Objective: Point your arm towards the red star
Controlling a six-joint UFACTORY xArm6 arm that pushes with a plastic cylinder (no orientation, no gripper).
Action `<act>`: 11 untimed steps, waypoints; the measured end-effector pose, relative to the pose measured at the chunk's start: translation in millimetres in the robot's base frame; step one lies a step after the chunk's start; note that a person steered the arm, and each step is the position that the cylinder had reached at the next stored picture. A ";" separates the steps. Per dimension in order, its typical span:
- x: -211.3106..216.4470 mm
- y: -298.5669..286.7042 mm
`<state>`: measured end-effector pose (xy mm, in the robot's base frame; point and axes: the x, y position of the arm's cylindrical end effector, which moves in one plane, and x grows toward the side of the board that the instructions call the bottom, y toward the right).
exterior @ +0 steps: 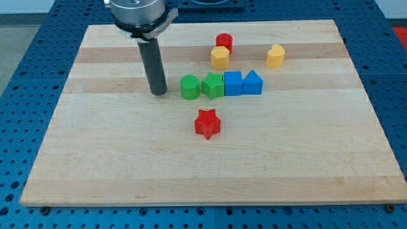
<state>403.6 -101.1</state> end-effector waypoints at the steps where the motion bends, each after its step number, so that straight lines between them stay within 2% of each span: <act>1: 0.0 13.9; 8: 5.0 22.8; 9: 28.1 11.0; 11: 111.3 7.7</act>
